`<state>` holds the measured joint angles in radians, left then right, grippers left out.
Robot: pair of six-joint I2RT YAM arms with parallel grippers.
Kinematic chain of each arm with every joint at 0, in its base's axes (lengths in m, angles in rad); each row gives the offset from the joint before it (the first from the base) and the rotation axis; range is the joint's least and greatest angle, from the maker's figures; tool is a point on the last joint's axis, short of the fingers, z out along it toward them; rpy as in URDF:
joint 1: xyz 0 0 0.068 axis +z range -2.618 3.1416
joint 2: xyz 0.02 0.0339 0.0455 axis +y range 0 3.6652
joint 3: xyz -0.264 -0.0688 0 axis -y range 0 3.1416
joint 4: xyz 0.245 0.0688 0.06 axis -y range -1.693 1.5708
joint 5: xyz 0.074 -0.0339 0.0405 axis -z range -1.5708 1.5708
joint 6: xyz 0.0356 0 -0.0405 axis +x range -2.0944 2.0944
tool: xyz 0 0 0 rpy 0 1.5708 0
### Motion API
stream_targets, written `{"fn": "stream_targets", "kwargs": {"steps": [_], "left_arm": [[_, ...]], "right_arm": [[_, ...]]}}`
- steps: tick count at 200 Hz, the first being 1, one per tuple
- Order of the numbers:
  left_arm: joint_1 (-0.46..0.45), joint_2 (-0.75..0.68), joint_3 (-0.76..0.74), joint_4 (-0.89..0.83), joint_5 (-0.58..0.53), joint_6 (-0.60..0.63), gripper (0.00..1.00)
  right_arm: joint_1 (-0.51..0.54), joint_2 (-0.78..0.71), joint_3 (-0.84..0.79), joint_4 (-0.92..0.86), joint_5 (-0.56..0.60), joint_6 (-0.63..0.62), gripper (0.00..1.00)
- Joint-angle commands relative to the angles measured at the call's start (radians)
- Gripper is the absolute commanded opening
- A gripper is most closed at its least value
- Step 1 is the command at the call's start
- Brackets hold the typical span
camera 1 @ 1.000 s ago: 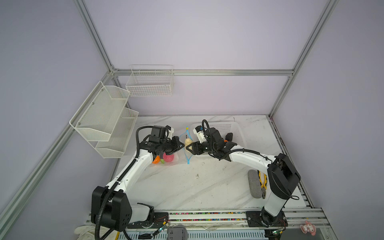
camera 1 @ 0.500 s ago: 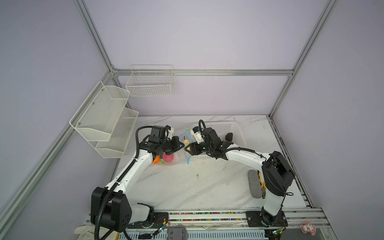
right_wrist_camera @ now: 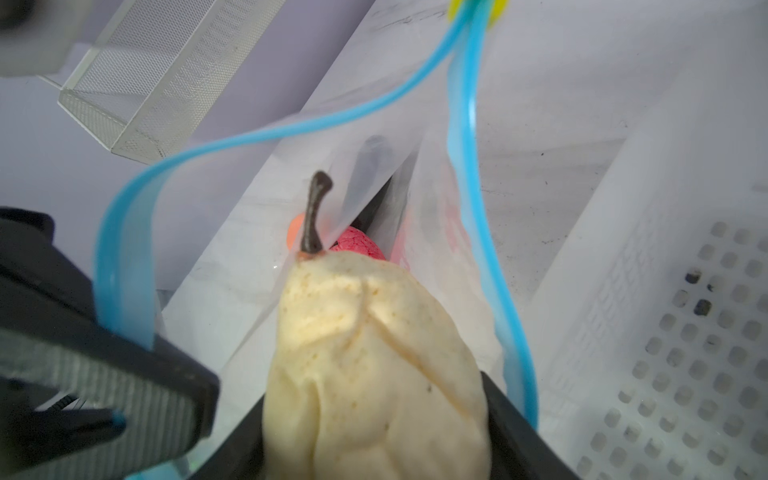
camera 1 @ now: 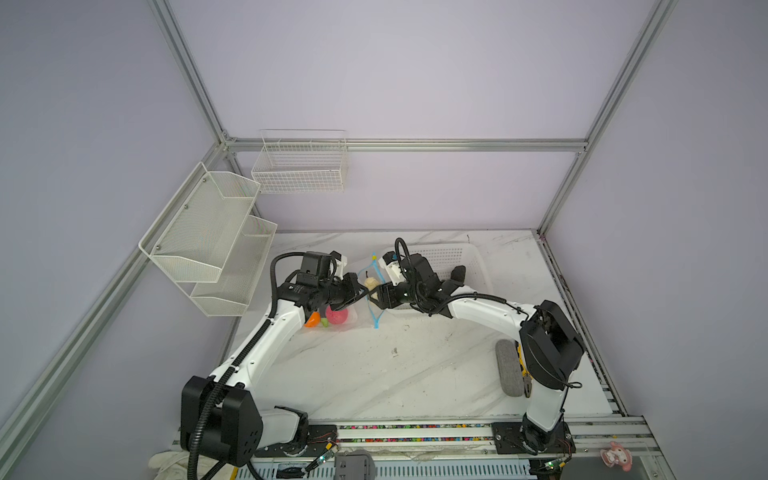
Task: Place the food in the zip-top bag and seal the zipper
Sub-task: 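Lower the pear into the bag mouth and open the right gripper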
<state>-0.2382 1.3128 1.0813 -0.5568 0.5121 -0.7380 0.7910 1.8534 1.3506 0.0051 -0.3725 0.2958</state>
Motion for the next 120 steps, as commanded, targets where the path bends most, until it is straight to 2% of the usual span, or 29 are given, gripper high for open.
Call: {"fn": "stream_targets", "kwargs": {"steps": [1, 120], "left_arm": [[0.000, -0.038, 0.014, 0.006, 0.003, 0.019, 0.00], [0.005, -0.038, 0.010, 0.005, 0.004, 0.020, 0.00]], "right_arm": [[0.005, 0.005, 0.023, -0.016, 0.016, -0.017, 0.66], [0.006, 0.010, 0.031, -0.019, 0.027, -0.018, 0.73]]}}
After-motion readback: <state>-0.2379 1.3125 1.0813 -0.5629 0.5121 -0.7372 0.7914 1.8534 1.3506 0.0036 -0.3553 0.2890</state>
